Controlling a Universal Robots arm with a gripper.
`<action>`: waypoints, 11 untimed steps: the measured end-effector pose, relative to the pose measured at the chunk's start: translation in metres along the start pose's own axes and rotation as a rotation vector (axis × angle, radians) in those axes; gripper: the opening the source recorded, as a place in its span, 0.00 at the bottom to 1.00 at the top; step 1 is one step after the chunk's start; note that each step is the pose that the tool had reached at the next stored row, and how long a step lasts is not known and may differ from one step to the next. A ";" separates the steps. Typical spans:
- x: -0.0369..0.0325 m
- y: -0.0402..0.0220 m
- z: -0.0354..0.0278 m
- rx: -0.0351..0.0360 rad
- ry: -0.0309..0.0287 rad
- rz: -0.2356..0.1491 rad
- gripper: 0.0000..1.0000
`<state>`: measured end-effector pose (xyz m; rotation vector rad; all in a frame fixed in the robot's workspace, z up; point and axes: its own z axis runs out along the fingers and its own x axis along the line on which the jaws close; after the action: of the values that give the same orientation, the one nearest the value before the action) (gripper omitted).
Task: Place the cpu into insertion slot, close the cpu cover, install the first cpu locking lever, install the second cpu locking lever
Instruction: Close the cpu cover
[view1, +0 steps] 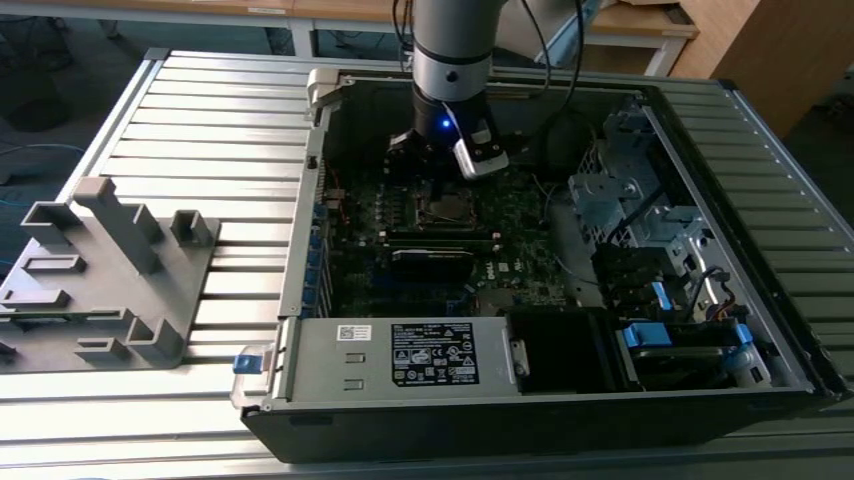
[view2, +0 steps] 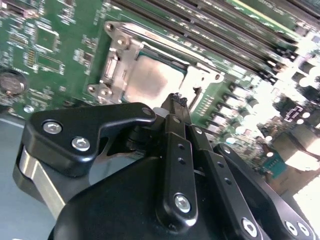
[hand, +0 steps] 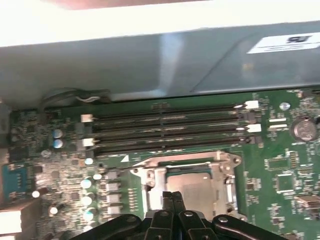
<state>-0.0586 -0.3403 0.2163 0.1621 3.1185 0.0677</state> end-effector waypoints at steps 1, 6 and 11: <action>-0.0029 0.0003 0.0001 0.0000 0.0000 0.000 0.11; -0.0137 0.0013 0.0003 0.0000 0.0000 0.000 0.11; -0.0142 0.0016 -0.0026 0.0000 -0.0001 0.000 0.11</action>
<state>-0.0443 -0.3403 0.2191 0.1620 3.1185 0.0677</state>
